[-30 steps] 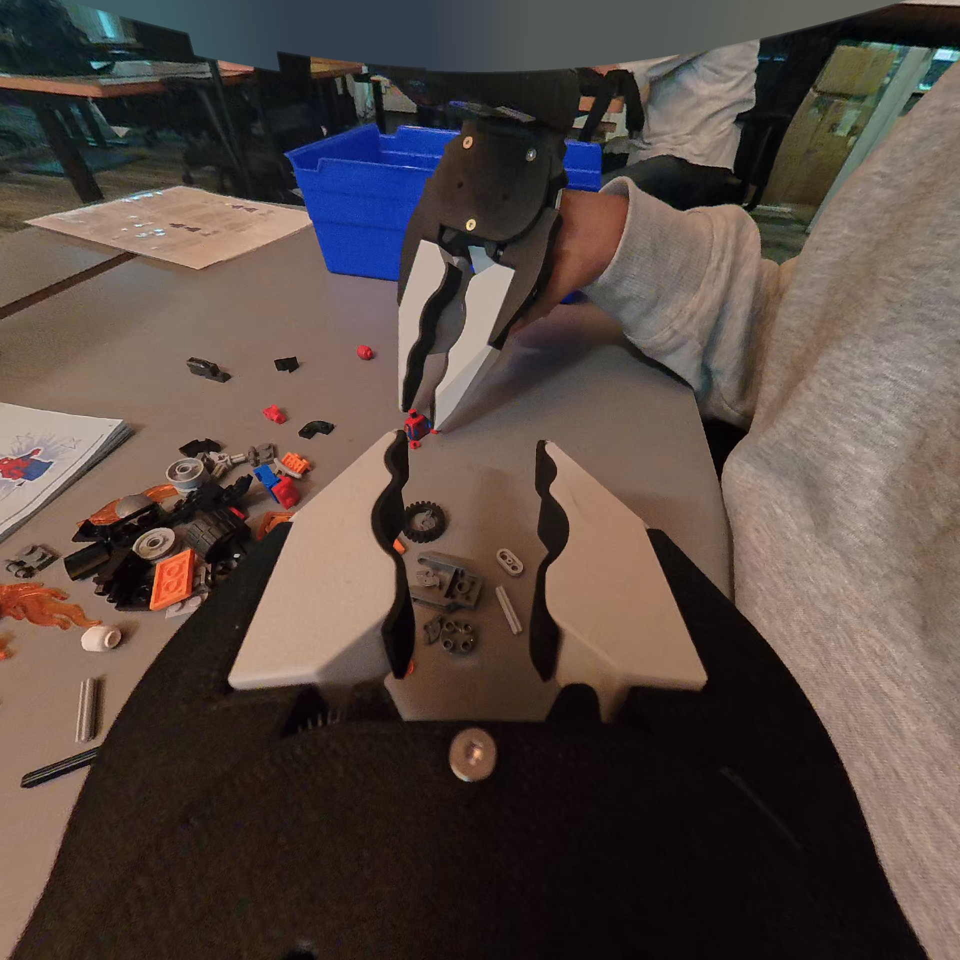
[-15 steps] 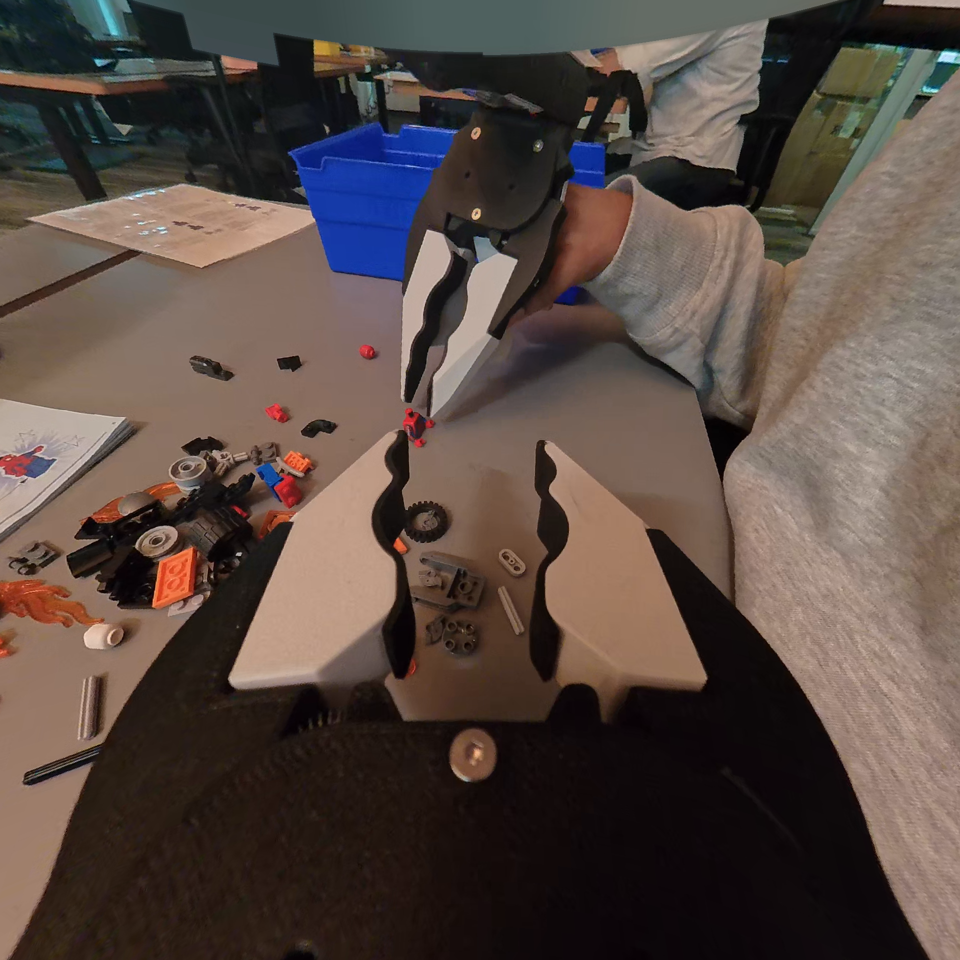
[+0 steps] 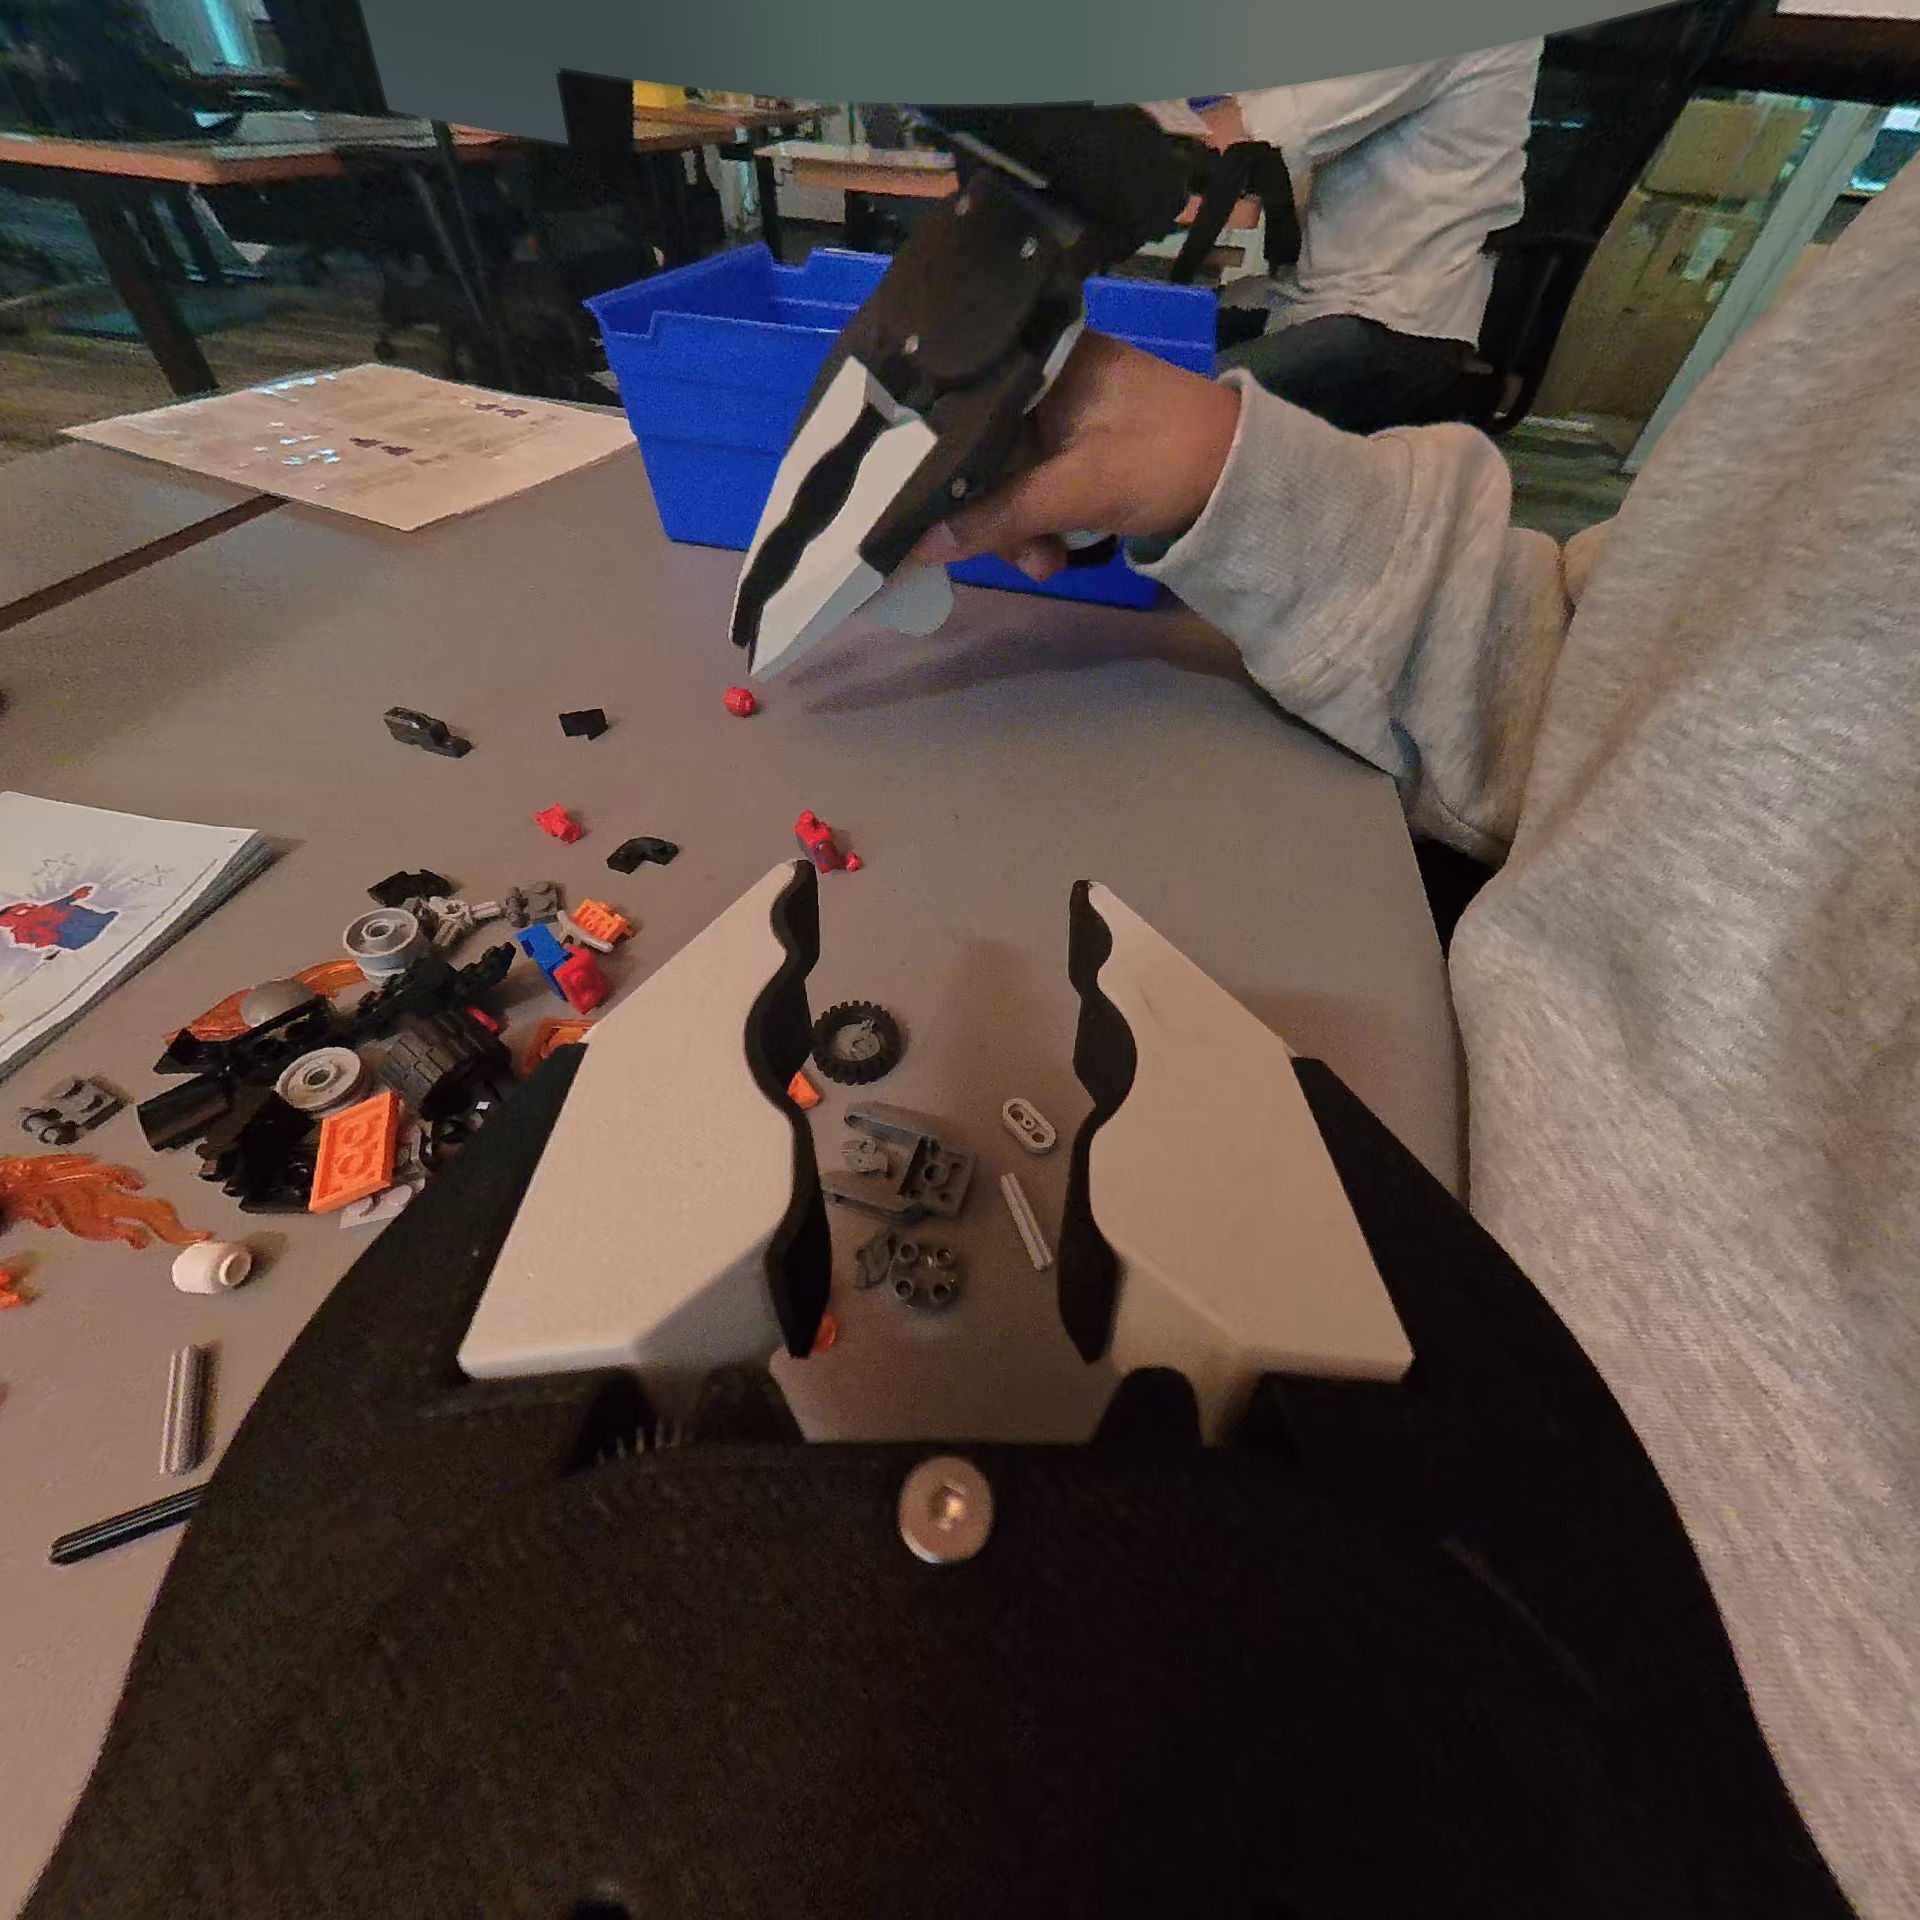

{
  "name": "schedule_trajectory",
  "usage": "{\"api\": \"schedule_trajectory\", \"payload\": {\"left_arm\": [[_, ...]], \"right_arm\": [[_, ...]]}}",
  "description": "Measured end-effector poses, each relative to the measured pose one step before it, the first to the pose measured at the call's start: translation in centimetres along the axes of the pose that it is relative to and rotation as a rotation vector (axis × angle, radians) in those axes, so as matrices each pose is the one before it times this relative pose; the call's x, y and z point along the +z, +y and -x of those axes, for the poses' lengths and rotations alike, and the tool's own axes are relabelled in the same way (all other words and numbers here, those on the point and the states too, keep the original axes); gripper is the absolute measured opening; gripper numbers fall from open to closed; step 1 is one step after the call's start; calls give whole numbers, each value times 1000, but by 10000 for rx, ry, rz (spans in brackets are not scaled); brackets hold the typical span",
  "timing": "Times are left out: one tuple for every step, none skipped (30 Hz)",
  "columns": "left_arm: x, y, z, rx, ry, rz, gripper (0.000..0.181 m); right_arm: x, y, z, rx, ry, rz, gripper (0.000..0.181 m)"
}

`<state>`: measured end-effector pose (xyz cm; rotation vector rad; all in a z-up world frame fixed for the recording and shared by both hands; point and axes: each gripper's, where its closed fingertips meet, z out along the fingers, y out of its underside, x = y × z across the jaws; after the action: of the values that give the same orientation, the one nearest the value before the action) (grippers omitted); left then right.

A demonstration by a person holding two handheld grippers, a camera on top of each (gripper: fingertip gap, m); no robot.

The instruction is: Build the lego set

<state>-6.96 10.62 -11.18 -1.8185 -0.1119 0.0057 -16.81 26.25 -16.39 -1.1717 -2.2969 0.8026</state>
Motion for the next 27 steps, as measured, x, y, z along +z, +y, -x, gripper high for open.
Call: {"api": "schedule_trajectory", "payload": {"left_arm": [[2,-3,29,-5,-9,-1,46],[6,4,27,-9,-9,-3,46],[-4,-8,36,-12,-10,-6,46],[-4,-7,30,-9,-11,-6,46],[4,-7,9,-5,-2,-4,46],[9,13,6,0,-4,4,46],[14,6,4,3,-3,8,46],[9,13,7,3,-4,4,46],[10,-4,8,1,-6,-1,46],[-5,-6,16,1,-10,-6,45],[6,3,19,-2,-14,-5,45],[2,-3,38,-10,-25,-2,45],[3,-4,52,-15,-23,-1,45],[7,3,40,-14,-21,-4,45],[-4,-8,48,-12,-25,-6,45],[-4,-6,73,-13,-37,-4,45],[-8,-18,204,-2,-124,-15,45],[-26,-53,399,20,-250,-38,45],[-58,-107,587,20,-366,-61,45],[-89,-182,735,10,-450,-84,44],[-133,-241,702,2,-406,-124,43],[-171,-304,601,-29,-323,-165,43],[-219,-348,490,-68,-247,-197,42],[-249,-353,443,-94,-209,-208,42],[-267,-390,481,-93,-253,-224,41],[-314,-474,631,-55,-368,-263,37],[-367,-560,550,48,-345,-309,33]], "right_arm": [[288,406,-365,251,69,125,20],[247,296,-331,183,80,82,22],[200,173,-284,128,87,21,25],[140,49,-140,97,20,-26,26],[103,-24,20,101,-68,-54,26],[114,-33,114,109,-115,-62,25],[146,-33,113,109,-100,-46,24],[172,9,108,78,-80,-21,23],[197,65,48,41,-22,20,21],[206,147,-24,12,37,75,18],[219,197,-59,-5,60,113,15],[184,177,-11,-30,21,94,14],[55,-81,131,-24,-66,-74,10],[0,-181,140,12,-79,-119,10],[-37,-264,191,-7,-101,-169,10],[-103,-524,435,-66,-220,-337,10],[-158,-804,844,-59,-436,-509,10],[-222,-1046,1192,61,-624,-618,10],[-244,-1244,1452,177,-754,-700,10],[-221,-1413,1684,207,-849,-770,10],[-121,-1485,1714,230,-841,-810,10],[53,-1457,1694,311,-819,-821,9],[268,-1322,1735,430,-892,-796,10],[493,-1043,1814,566,-1011,-731,10],[678,-646,1756,722,-1106,-579,10],[775,-268,1613,901,-1172,-404,9],[709,-158,1411,1029,-1189,-387,9]]}}
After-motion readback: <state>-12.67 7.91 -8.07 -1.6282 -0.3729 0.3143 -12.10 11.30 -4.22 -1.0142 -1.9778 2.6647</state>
